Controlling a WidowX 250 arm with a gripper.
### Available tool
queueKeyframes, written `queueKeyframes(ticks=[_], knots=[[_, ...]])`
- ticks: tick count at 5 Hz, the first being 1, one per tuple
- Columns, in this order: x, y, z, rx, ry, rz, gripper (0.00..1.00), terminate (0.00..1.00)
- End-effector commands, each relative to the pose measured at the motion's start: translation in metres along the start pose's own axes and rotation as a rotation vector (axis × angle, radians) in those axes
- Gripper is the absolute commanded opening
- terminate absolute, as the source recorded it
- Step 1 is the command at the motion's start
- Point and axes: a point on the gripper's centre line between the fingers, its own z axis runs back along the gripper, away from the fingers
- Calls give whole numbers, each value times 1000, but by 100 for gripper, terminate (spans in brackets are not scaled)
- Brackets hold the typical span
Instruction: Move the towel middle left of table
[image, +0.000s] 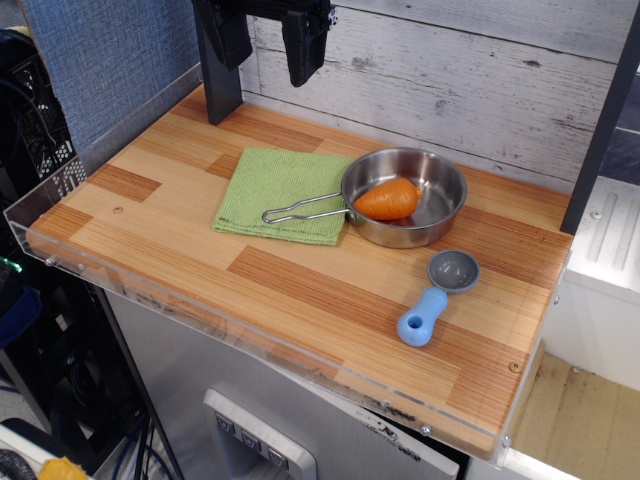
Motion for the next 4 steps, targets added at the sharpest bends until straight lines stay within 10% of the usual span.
queueKeyframes(ticks=[1, 4], knots=[[0, 0, 0, 0, 0, 0, 100, 0], [14, 43, -33, 56, 4, 28, 100, 0]])
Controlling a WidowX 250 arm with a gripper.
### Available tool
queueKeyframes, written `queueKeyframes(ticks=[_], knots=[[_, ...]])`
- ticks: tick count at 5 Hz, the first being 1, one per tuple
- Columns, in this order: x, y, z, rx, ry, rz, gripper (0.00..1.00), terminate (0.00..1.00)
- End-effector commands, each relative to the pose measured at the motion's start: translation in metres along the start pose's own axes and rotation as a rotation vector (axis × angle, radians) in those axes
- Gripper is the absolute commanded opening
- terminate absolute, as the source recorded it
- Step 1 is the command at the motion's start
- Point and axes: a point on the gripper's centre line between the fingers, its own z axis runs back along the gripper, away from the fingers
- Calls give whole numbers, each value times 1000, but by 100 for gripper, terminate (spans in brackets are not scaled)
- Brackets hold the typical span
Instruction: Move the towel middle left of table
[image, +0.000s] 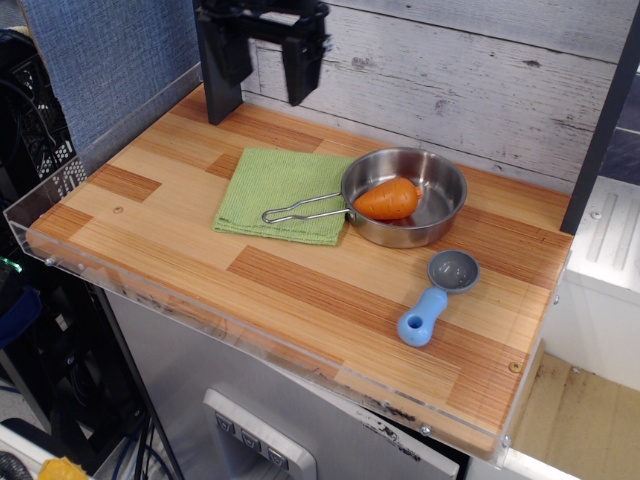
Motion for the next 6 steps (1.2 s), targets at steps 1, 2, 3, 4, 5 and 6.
queueKeyframes(ticks=[1, 2, 3, 4, 5, 6], knots=[[8, 26, -31, 24, 19, 72, 100, 0], [10, 22, -51, 9, 55, 70, 100, 0], [10, 13, -63, 4, 87, 62, 100, 0], [8, 3, -69, 10, 94, 44, 100, 0], [9, -4, -77, 47, 99, 26, 100, 0], [9, -6, -87, 84, 92, 12, 100, 0]])
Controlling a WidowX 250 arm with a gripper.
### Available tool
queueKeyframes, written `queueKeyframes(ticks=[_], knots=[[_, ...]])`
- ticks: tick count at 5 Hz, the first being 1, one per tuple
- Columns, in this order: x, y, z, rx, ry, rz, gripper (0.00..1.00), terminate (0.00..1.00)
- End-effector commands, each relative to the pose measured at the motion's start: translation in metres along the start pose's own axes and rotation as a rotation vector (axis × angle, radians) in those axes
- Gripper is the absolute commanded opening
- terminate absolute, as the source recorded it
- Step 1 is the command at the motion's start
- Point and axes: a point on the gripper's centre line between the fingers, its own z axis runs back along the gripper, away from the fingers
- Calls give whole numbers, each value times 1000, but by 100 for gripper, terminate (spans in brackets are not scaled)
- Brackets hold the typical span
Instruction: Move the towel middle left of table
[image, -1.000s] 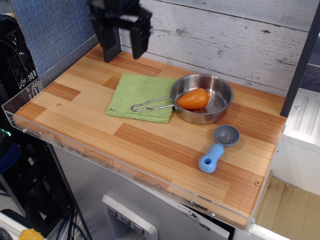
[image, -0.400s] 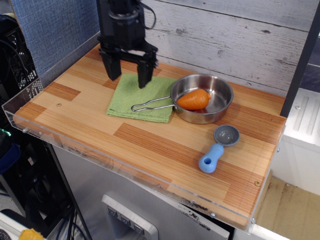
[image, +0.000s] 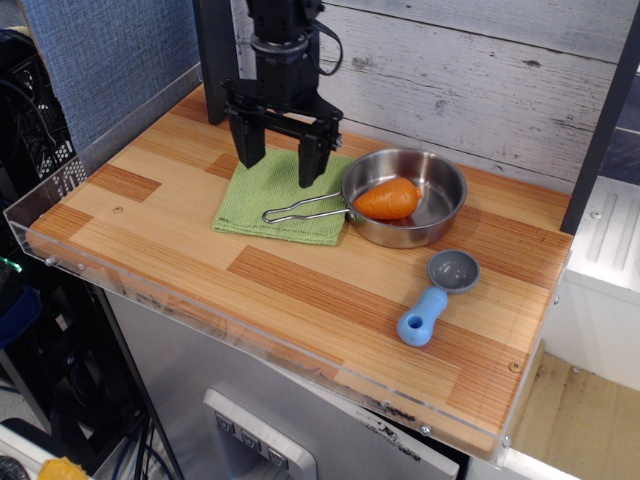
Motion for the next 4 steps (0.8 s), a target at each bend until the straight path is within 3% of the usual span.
queueKeyframes(ticks=[1, 3, 4], knots=[[2, -2, -5, 61, -34, -19, 100, 0], [0, 1, -7, 53, -54, -20, 100, 0], [-4, 3, -21, 22, -21, -18, 100, 0]])
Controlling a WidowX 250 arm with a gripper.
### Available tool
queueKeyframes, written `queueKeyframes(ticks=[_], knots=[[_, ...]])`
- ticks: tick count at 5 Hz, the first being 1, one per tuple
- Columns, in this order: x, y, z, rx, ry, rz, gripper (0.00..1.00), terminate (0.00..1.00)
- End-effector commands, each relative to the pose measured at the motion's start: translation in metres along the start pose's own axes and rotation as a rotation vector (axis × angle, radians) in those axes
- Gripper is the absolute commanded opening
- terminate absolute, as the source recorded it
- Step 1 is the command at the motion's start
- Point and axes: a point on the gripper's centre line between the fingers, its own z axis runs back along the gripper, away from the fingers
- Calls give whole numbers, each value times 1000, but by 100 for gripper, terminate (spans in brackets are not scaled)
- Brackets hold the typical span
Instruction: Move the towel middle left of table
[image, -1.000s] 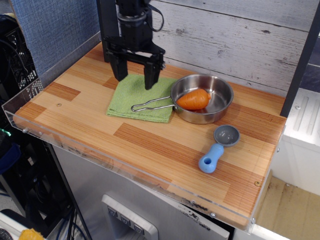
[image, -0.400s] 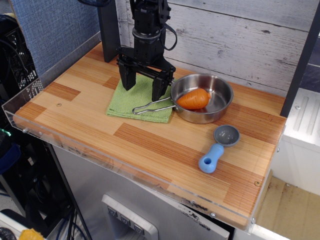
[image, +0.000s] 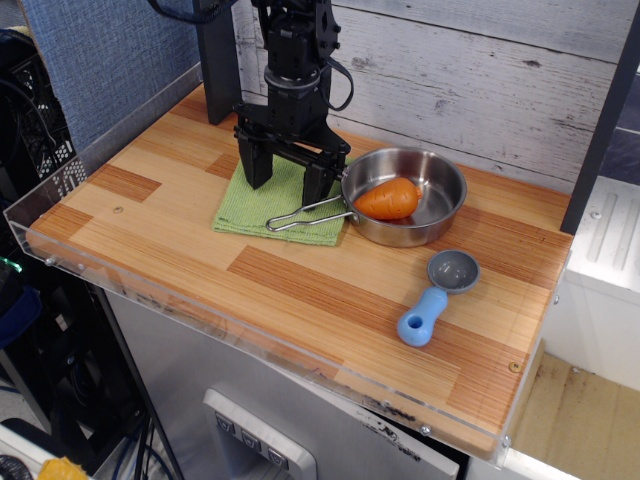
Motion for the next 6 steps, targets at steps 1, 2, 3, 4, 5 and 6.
queueKeyframes(ticks=[1, 2, 3, 4, 5, 6], knots=[[-6, 10, -14, -46, 26, 5, 100, 0], [-11, 15, -22, -57, 57, 20, 100, 0], [-10, 12, -22, -36, 71, 15, 100, 0], [-13, 15, -13, 15, 73, 14, 100, 0], [-20, 25, -2, 55, 74, 15, 100, 0], [-28, 40, 10, 64, 62, 25, 100, 0]])
